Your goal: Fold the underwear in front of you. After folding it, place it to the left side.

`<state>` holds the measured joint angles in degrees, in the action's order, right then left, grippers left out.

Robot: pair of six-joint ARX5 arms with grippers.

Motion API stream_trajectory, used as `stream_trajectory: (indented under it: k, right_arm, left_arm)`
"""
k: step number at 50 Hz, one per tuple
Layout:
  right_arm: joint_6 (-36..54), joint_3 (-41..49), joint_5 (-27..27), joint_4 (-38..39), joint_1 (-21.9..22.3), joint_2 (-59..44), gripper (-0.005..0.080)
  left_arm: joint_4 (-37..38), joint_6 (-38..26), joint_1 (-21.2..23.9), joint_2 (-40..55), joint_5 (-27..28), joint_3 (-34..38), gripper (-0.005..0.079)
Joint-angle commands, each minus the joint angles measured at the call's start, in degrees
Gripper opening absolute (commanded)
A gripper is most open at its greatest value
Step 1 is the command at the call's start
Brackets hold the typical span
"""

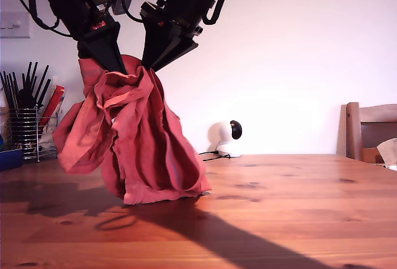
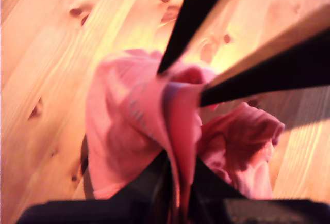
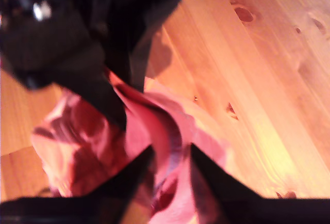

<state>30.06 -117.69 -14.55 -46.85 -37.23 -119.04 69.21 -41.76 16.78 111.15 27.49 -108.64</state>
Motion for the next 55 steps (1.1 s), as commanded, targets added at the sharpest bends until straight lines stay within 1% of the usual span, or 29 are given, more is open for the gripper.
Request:
stream_trajectory:
  k: [1, 12, 14, 21, 29, 31, 33, 37, 45, 51, 55]
  right_arm:
    - [0.2, -0.5, -0.5, 0.0, -0.3, -1.4, 0.0140]
    - [0.2, -0.5, -1.0, -0.2, -0.1, -1.4, 0.0142]
    - [0.2, -0.5, -0.9, -0.2, 0.1, -1.4, 0.0145]
    - [0.2, -0.5, -1.3, -0.2, 0.7, -1.4, 0.0227]
    - [0.4, -0.5, -2.6, -1.0, 1.0, -1.5, 0.0224]
    - [0.5, -0.5, -2.4, -1.0, 1.0, -1.5, 0.0210]
    - [0.4, -0.5, -2.4, -0.9, 1.0, -1.5, 0.0159]
    - [0.7, -0.5, -2.5, -1.0, 1.0, -1.5, -0.0008]
    - [1.0, -0.5, -2.3, -0.6, 1.0, -1.5, -0.0011]
    - [1.6, -0.5, 0.3, -0.9, 0.9, -1.4, -0.0011]
    - [1.6, -0.5, 0.9, -0.9, 0.9, -1.4, -0.0011]
  left_arm:
    - [-0.2, -0.5, 0.7, 1.3, 0.6, -0.6, -0.0021]
    - [0.5, -1.1, 0.7, 0.6, 0.5, -0.6, -0.0021]
    - [0.7, -2.1, 0.7, 0.2, 0.5, -0.6, -0.0021]
    - [0.4, -3.0, 0.7, -1.7, 0.5, -0.6, -0.0021]
    - [0.0, -3.3, 0.7, -2.5, 0.5, -0.6, -0.0021]
    - [0.3, -3.3, 0.7, -2.5, 0.5, -0.6, -0.0021]
    - [0.7, -3.3, 0.7, -2.5, 0.5, -0.6, -0.0021]
    - [0.8, -3.3, 0.7, -2.5, 0.5, -0.6, -0.0021]
    - [1.2, -3.3, 0.7, -2.5, 0.5, -0.6, -0.0021]
    - [1.5, -3.1, 0.5, -2.5, 0.5, -0.6, -0.0021]
    - [1.4, -3.1, 0.2, -2.5, 0.6, -0.6, -0.0021]
